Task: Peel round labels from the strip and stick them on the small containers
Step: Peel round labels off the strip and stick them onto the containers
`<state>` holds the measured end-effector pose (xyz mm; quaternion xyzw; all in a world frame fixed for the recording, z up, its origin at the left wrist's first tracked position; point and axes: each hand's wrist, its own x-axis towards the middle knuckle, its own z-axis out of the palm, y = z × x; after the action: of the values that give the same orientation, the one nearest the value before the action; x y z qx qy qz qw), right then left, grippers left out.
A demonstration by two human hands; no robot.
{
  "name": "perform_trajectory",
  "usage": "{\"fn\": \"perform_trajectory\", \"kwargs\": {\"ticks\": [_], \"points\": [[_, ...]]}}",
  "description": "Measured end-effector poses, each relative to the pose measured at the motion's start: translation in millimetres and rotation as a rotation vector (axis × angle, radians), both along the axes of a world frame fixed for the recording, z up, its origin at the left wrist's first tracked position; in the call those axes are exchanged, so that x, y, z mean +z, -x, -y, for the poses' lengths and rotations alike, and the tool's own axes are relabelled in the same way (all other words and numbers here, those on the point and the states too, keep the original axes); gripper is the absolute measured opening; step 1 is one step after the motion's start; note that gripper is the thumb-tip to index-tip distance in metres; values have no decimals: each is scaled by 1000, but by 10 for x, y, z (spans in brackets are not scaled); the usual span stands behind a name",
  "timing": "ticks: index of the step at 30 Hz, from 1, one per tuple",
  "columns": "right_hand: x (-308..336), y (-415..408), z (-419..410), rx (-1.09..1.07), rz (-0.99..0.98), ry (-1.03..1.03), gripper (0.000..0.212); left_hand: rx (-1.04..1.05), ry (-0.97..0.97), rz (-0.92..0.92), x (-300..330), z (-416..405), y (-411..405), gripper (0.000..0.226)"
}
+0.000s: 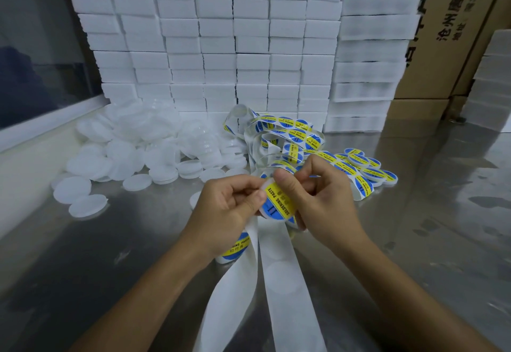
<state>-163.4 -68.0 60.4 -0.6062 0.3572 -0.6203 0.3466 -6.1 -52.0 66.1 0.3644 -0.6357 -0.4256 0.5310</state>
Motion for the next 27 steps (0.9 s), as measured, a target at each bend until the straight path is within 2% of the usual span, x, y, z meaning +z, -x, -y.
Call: {"fn": "perform_trajectory", "kwargs": {"ticks": [3,6,7,11,14,18,23,27], "points": [[-6,10,12,137,-85,15,7,113,-38,-87,10,24,-26,24],[-42,20,22,235,-143,-5,34,200,-38,-132,10,43,-51,23],[-38,18,22,242,-132,-29,38,219,-35,-130,8,49,-53,22],[8,9,3,201,-22,-114,30,191,-15,-102,13,34,-33,10],[-1,8,15,105,74,-110,29,128,-2,-48,5,8,5,15],[-16,18,20,28,15,-56,33,47,-10,-60,-15,19,-16,19],[-48,59,64,34,-103,-22,42,7,-6,-66,-12,21,-63,22],[-70,90,122,99,-105,-24,17,55,4,-73,-13,43,-48,14]]}}
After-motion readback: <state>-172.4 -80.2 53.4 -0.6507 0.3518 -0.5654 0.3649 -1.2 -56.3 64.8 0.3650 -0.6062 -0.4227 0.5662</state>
